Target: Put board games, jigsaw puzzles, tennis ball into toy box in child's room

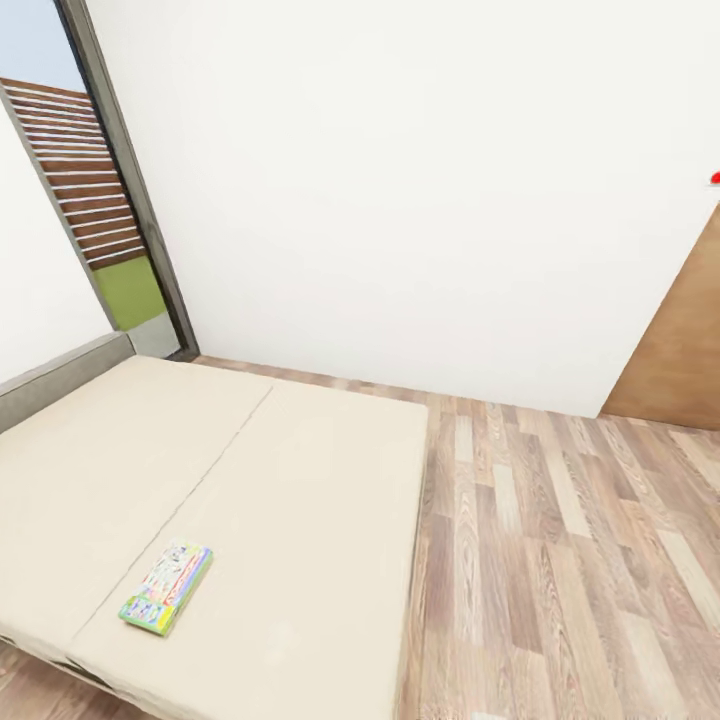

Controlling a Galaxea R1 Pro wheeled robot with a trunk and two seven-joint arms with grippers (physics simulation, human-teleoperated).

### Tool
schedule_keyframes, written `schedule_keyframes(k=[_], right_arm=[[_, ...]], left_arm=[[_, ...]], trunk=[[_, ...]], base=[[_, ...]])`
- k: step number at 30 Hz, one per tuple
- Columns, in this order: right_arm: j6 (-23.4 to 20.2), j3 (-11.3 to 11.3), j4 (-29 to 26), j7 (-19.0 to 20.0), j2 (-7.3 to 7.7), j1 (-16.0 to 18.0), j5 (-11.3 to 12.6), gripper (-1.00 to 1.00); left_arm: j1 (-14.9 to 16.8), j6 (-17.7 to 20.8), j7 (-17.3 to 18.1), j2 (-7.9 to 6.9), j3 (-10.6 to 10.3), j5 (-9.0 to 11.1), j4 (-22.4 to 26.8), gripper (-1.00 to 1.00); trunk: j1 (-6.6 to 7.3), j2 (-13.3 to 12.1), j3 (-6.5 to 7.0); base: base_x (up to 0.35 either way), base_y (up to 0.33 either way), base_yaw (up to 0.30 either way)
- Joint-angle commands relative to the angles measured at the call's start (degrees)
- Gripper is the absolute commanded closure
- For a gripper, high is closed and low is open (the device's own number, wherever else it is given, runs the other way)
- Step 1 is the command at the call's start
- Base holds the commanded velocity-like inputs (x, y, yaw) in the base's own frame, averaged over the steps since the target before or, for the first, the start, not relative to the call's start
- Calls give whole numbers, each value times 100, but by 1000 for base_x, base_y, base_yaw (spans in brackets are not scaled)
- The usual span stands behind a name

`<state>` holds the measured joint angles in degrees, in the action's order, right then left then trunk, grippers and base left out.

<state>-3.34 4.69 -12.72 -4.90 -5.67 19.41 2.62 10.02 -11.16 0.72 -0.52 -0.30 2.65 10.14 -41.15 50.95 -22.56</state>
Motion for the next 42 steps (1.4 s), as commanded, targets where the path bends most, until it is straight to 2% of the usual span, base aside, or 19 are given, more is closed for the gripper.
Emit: schedule_keyframes(k=[1, 11, 21, 35, 42], right_arm=[[-27, 32, -12, -12, -7, 1, 28, -100], [-27, 32, -11, -17, -11, 1, 28, -100], [-26, 32, -11, -16, -6, 1, 28, -100], [-23, 32, -14, -19, -11, 1, 28, -100], [-23, 32, -13, -19, -12, 1, 28, -100]], left_arm=[[3, -17, 8, -1, -5, 27, -3, -100], [2, -17, 8, -1, -5, 27, -3, -100], [3, -17, 8, -1, 1, 29, -3, -100], [2, -17, 8, -3, 3, 26, -3, -100], [2, -17, 14, -4, 4, 25, -3, -100]], trunk=[[0, 4, -3], [0, 4, 22], [0, 4, 26], [0, 4, 41], [0, 4, 42]], base=[[0, 247, -277], [0, 91, -250], [0, 107, -56], [0, 81, -171], [0, 216, -24]])
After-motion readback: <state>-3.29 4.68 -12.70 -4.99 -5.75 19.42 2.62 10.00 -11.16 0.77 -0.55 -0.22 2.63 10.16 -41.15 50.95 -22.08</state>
